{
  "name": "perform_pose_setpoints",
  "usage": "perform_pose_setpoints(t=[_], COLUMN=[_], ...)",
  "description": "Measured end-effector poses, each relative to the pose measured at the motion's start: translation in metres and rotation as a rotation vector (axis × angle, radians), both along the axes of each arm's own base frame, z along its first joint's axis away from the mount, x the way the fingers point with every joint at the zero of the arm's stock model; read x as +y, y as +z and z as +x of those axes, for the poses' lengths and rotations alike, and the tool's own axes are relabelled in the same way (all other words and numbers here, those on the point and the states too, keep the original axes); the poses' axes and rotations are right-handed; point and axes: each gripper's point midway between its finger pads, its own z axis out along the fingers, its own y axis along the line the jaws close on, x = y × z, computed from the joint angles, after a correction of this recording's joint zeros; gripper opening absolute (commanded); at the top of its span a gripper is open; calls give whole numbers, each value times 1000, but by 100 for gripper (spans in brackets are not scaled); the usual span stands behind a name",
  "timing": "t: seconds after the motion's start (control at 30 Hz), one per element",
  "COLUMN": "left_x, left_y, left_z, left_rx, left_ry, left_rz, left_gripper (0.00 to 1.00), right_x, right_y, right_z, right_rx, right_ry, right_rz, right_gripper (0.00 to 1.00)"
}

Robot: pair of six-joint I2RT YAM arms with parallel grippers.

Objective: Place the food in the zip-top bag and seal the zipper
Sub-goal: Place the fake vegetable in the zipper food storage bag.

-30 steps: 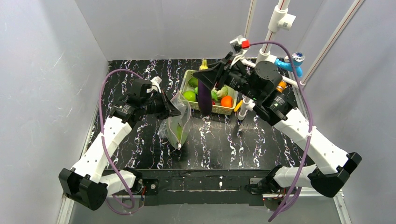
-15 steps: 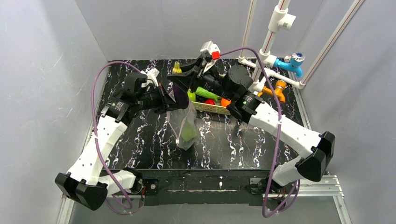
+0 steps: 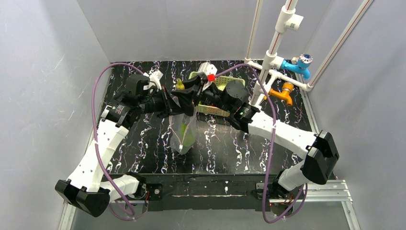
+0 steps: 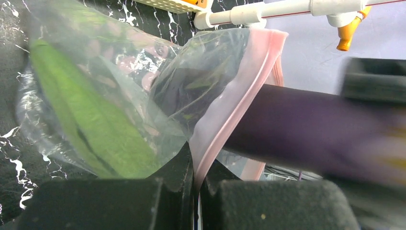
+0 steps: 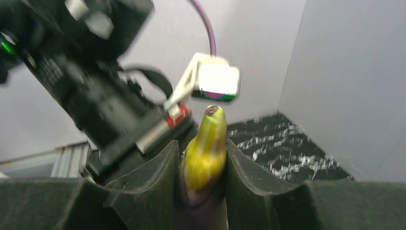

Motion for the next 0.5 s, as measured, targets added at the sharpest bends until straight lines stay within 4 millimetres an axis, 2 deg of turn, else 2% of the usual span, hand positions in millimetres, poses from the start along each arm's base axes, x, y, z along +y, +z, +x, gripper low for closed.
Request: perform_pose_setpoints(t=[0.1,0.17,0.37,0.43,0.5], left_x=[0,0,0,0,0], left_y=[2,2,1,1,2], left_z=[-1,-2,-3,-3,-3], left_rx=[-4,-6,-4,-4,-1], left_ry=[1,6,18,20,22], left_rz=[-5,-13,-30,-33,-34], left_gripper=[0,0,0,0,0], right_x=[1,1,1,0,0], right_y=[-32,-43,-43,-41,-39], right_z=[1,2,2,2,1], right_rx=[30,40,8,-10,-22], right_ry=[-3,-4,-7,-7,-2], right_rz=[-52,-71,-75,-76,-72], right_gripper=[4,4,9,19,38])
